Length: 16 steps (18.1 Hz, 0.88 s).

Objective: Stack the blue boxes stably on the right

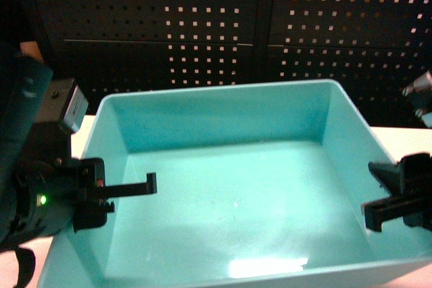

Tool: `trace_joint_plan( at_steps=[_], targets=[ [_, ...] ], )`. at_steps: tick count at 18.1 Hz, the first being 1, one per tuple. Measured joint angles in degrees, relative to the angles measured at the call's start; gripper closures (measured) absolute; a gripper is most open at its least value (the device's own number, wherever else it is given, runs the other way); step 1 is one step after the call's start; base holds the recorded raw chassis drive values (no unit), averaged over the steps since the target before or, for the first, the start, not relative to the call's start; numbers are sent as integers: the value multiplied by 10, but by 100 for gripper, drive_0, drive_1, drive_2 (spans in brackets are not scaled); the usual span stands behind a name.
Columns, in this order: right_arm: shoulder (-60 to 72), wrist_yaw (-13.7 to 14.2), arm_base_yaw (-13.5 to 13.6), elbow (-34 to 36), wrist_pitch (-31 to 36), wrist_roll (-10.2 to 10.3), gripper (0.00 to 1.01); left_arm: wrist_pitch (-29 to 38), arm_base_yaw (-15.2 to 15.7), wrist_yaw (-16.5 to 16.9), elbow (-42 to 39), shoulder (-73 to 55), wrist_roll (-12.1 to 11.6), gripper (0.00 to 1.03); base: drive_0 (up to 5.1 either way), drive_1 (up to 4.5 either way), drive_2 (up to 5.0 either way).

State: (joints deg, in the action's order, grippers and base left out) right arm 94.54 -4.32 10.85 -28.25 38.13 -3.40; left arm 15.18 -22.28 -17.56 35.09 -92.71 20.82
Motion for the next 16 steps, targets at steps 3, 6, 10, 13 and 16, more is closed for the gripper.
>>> trace_joint_plan(
  at_steps=[3,6,10,13,16],
  targets=[
    [-115,8,-9,-43,-48,40,99,20,5,0,55,123,-162,101,0,0,0],
    [-167,3,-16,-84,-67,39,99,3,-7,-9,85,176,-167,101,0,0,0],
    [-197,2,-16,-106,-70,34,99,-5,-12,-8,99,209,-166,101,0,0,0],
    [-210,-3,-16,-115,-73,33,99,0,-12,-10,100,225,-165,101,0,0,0],
    [-212,-5,-19,-116,-73,33,99,14,-15,-14,92,226,-165,101,0,0,0]
  ],
)
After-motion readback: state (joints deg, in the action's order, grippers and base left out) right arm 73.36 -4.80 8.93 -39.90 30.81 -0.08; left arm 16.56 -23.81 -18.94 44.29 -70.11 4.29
